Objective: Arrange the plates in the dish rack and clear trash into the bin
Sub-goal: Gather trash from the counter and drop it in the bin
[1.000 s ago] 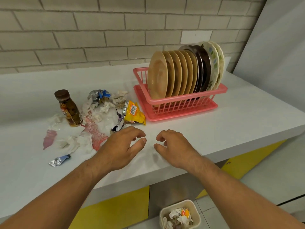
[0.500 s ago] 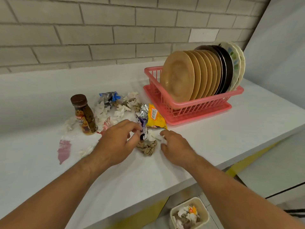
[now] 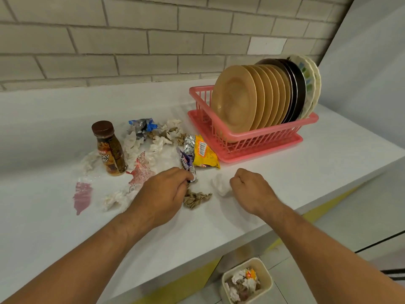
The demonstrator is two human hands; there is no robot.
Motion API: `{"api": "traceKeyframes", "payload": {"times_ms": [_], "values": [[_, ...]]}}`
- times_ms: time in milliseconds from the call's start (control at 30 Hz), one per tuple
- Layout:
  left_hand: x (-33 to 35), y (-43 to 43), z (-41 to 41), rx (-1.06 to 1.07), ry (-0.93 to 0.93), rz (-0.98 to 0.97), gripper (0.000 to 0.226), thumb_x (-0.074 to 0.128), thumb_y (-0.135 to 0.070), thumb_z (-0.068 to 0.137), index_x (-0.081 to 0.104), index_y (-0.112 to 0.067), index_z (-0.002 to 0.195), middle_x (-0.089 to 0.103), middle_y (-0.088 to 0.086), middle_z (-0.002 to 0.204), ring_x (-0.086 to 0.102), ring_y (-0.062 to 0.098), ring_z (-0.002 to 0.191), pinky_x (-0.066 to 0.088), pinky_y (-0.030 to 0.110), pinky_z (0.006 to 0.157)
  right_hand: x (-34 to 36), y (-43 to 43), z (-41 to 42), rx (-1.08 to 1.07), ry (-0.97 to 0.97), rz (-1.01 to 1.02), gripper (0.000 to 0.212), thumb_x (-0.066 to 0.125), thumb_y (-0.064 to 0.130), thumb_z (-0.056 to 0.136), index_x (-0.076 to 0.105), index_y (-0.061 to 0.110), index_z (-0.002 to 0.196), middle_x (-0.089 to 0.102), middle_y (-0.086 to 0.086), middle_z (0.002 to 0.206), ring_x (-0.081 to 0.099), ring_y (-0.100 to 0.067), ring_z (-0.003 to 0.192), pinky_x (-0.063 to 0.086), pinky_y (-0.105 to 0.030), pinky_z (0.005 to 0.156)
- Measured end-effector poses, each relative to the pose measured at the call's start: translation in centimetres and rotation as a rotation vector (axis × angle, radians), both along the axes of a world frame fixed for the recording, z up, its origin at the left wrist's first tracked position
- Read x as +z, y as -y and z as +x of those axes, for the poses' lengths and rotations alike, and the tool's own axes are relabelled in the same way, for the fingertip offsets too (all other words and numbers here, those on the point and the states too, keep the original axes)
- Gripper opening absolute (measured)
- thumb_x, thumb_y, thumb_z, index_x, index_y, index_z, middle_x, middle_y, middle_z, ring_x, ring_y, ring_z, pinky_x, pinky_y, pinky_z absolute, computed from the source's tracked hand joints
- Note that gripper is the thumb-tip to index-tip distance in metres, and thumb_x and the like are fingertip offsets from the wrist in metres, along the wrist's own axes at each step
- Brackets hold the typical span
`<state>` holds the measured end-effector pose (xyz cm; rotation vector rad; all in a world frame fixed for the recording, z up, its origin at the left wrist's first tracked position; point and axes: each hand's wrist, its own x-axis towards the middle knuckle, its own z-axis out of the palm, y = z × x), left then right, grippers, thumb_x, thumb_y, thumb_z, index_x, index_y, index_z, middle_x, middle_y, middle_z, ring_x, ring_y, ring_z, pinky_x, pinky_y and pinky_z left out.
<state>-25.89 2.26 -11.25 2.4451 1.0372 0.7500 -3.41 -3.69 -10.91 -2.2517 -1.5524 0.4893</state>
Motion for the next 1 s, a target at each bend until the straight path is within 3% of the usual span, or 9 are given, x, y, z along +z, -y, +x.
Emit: {"api": "traceKeyframes", "payload": {"times_ms": [67,133,267,400,533,600,733,900,1000], "values": [[-0.3,0.5,0.3,0.004,-0.008,-0.010,0.027,0.047,-0.011,0.095,0.065,-0.019,0.113,0.059,-0.011,0.101,0.056,0.011,0.094,0.042,0.022,0.079,-0.4,0.0,-0.4,0.038,0.076,-0.029,0.039,0.041,0.056,0.087,0.048,0.019,0.076,0.058,-0.001,0.080,0.055,-0.024,0.077,0.041,-0.034,0.062],[-0.3,0.7,0.4,0.032,-0.012,-0.017,0.027,0.046,-0.011,0.095,0.064,-0.018,0.113,0.059,-0.010,0.101,0.055,0.011,0.094,0.040,0.021,0.079,-1.2,-0.1,-0.9,0.077,0.169,-0.026,0.043,0.045,0.061,0.087,0.046,0.020,0.073,0.054,0.002,0.074,0.055,-0.024,0.075,0.035,-0.031,0.058],[-0.2,0.9,0.6,0.082,-0.041,0.010,0.025,0.047,-0.015,0.095,0.063,-0.017,0.115,0.063,-0.004,0.105,0.056,0.015,0.096,0.045,0.030,0.081,-2.2,-0.5,-0.7,0.120,0.172,-0.037,0.006,0.042,0.018,0.094,0.047,0.016,0.097,0.059,-0.007,0.089,0.056,-0.027,0.078,0.045,-0.032,0.061],[-0.6,1.9,1.4,0.067,-0.156,0.074,0.027,0.046,-0.028,0.095,0.062,-0.021,0.115,0.063,-0.006,0.105,0.053,0.015,0.095,0.042,0.028,0.074,-2.5,-0.1,0.2,0.259,0.196,-0.033,0.061,0.036,-0.004,0.084,0.036,0.030,0.135,0.055,-0.006,0.110,0.057,-0.030,0.092,0.047,-0.035,0.072],[-1.4,2.4,3.0,0.198,-0.468,0.192,0.045,0.036,-0.048,0.095,0.053,-0.023,0.128,0.056,-0.002,0.114,0.047,0.020,0.103,0.038,0.035,0.082,-4.1,1.1,0.2,0.488,0.439,-0.052,0.053,0.036,0.010,0.093,0.030,0.028,0.143,0.047,-0.005,0.118,0.055,-0.029,0.096,0.045,-0.038,0.073],[-1.7,1.9,3.5,0.308,-0.544,0.177,0.055,0.031,-0.060,0.092,0.047,-0.025,0.131,0.048,-0.001,0.121,0.042,0.021,0.108,0.034,0.036,0.086,-4.6,1.3,0.5,0.479,0.425,-0.011,0.039,0.030,0.030,0.100,0.037,0.025,0.138,0.052,-0.003,0.117,0.054,-0.026,0.099,0.045,-0.037,0.075],[-1.9,0.6,4.3,0.335,-0.590,0.081,0.061,0.032,-0.068,0.087,0.043,-0.025,0.129,0.047,0.001,0.127,0.041,0.023,0.113,0.034,0.039,0.090,-4.7,1.2,0.8,0.464,0.405,-0.001,0.046,0.031,0.061,0.093,0.050,0.020,0.105,0.057,0.001,0.100,0.054,-0.022,0.092,0.042,-0.034,0.071],[-2.8,0.5,5.3,0.226,-0.727,0.195,0.036,0.029,-0.038,0.100,0.041,-0.017,0.127,0.052,0.006,0.123,0.046,0.026,0.109,0.034,0.039,0.086,-4.5,1.2,0.8,0.421,0.265,0.046,0.039,0.045,0.050,0.094,0.052,0.013,0.086,0.042,0.001,0.089,0.044,-0.018,0.080,0.034,-0.028,0.070],[-3.7,0.6,5.4,0.095,-0.719,0.250,0.032,0.025,-0.026,0.103,0.044,-0.015,0.126,0.050,0.007,0.120,0.046,0.028,0.107,0.036,0.036,0.084,-4.0,1.0,1.3,0.348,0.188,0.108,0.030,0.049,0.039,0.096,0.044,0.016,0.078,0.042,0.003,0.087,0.049,-0.021,0.075,0.038,-0.030,0.067]]}}
